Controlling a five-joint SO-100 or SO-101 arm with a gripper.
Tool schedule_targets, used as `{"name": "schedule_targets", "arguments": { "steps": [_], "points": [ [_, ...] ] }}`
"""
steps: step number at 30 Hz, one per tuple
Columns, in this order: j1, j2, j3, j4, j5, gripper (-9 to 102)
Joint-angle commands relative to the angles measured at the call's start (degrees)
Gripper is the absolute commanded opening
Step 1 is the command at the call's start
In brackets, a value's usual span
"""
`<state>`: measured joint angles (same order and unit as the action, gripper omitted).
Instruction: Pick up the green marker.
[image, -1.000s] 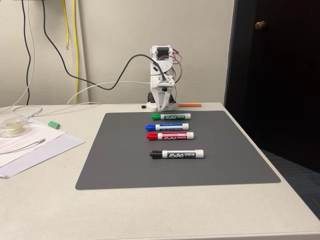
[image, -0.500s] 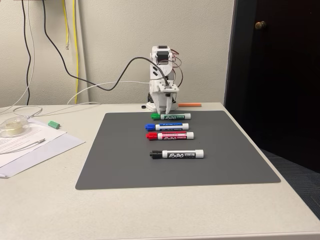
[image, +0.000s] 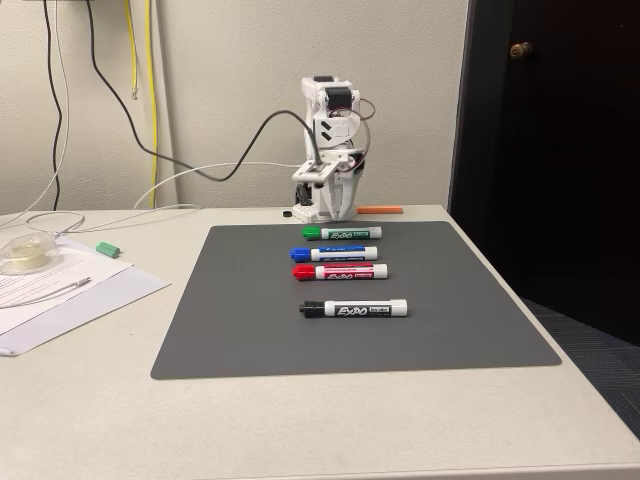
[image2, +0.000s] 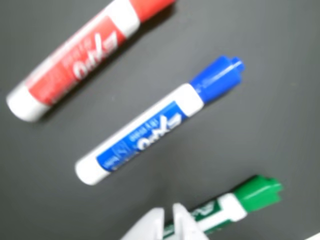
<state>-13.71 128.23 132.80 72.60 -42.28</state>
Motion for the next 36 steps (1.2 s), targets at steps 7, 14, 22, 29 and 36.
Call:
{"name": "schedule_targets", "arguments": {
  "steps": [7,14,22,29,36],
  "points": [
    [-0.62,-6.5,-2.46,-1.05,13.27,7],
    [3.34,-10.63,-1.67,2.02,9.67,15],
    [6.59,-12.13,-1.67,3.78,9.32,20],
    [12.22,-12.22,-2.29,7.65,4.13,26],
    [14.77,-13.01,-1.58,10.28,0.7,31]
  ]
}}
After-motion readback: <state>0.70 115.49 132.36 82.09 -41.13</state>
